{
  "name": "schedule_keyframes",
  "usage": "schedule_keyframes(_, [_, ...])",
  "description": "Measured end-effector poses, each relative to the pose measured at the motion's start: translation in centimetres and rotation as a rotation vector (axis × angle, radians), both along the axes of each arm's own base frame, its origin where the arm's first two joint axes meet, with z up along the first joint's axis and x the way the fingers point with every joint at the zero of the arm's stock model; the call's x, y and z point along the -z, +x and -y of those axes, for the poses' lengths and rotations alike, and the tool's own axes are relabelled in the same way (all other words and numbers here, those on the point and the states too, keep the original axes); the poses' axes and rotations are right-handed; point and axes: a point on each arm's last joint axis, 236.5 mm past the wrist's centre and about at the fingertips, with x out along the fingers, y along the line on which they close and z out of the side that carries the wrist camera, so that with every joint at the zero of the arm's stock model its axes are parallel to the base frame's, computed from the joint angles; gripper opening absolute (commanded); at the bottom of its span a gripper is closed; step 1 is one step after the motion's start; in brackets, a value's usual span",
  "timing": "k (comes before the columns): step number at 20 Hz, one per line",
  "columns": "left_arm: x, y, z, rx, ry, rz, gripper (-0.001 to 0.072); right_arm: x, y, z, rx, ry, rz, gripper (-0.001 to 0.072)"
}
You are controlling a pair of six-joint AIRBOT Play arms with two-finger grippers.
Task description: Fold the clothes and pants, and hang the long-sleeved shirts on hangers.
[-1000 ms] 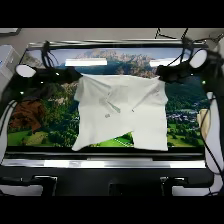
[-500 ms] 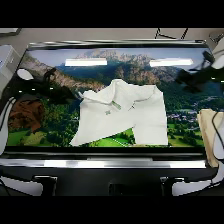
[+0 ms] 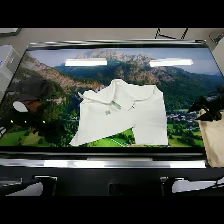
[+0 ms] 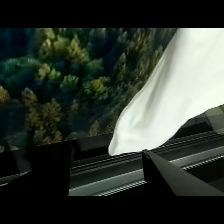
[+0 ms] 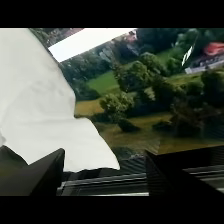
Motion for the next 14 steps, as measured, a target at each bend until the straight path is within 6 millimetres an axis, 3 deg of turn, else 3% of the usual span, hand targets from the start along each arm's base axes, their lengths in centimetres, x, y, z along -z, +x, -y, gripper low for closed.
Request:
schedule_keyframes(3, [1.8,-1.7,1.3,-0.023,-0.045,0.014,0.0443,0.4,-0.6,-0.3,-0.001,0.027,-0.018,0.0556])
schedule_keyframes(6, [2.6,-1.9,2.4,-0.06,-0.088,0.033,0.0442,0.6,-0.9,-0.5,-0.003,0.038,-0.023,0.0555])
schedule_keyframes(10, [3.4,-2.2,3.8,-0.088,-0.14,0.007,0.0375,0.6,-0.9,-0.6,-0.004,0.042,-0.023,0.0555])
schedule_keyframes(11, [3.5,-2.2,4.1,-0.091,-0.15,0.002,0.0336,0.7,-0.9,-0.6,-0.004,0.041,-0.022,0.0555])
schedule_keyframes(12, [3.7,-2.2,4.5,-0.088,-0.155,-0.002,0.0181,0.7,-0.9,-0.6,-0.003,0.042,-0.022,0.0555])
schedule_keyframes(13, [4.0,-2.3,4.6,-0.081,-0.15,-0.004,0.0075,0.7,-0.9,-0.6,-0.004,0.041,-0.021,0.0555])
schedule_keyframes(14, [4.2,-2.4,4.8,-0.073,-0.147,-0.005,0.002,0.7,-0.8,-0.6,-0.004,0.041,-0.021,0.0555])
